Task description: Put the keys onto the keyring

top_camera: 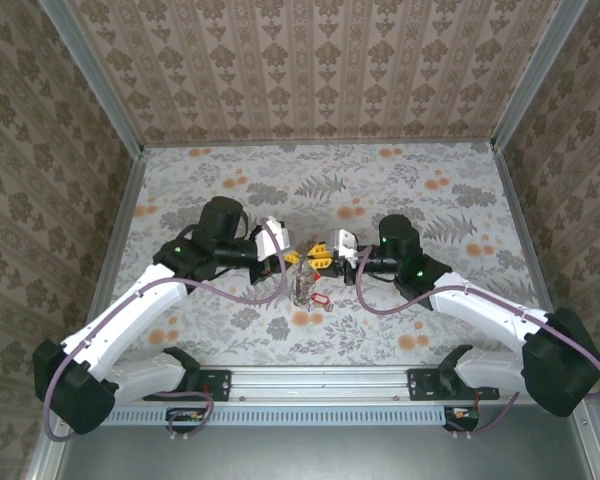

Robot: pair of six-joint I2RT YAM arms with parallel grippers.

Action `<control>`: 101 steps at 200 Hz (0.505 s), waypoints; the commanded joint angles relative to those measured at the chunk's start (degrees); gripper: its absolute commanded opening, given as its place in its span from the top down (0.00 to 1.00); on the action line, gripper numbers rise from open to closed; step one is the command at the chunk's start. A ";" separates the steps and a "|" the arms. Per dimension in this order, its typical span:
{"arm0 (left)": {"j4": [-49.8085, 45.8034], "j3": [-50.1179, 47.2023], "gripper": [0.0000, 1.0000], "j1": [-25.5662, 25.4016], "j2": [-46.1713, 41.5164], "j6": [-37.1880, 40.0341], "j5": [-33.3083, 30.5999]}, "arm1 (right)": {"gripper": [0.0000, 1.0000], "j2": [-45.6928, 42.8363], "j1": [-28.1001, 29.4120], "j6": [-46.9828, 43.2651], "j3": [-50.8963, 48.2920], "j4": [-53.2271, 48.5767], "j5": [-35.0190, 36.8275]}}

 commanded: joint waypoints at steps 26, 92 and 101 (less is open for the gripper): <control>-2.85 3.67 1.00 -1.47 -0.52 3.01 -6.51 | 0.73 -0.02 0.65 -7.43 4.54 -13.01 3.37; -5.53 5.40 1.00 -3.20 2.48 4.68 -6.43 | 0.67 2.92 2.02 -8.49 7.73 -14.16 5.60; -5.57 5.48 1.00 -3.24 2.67 4.73 -6.11 | 0.66 3.03 1.98 -8.88 7.86 -14.32 5.66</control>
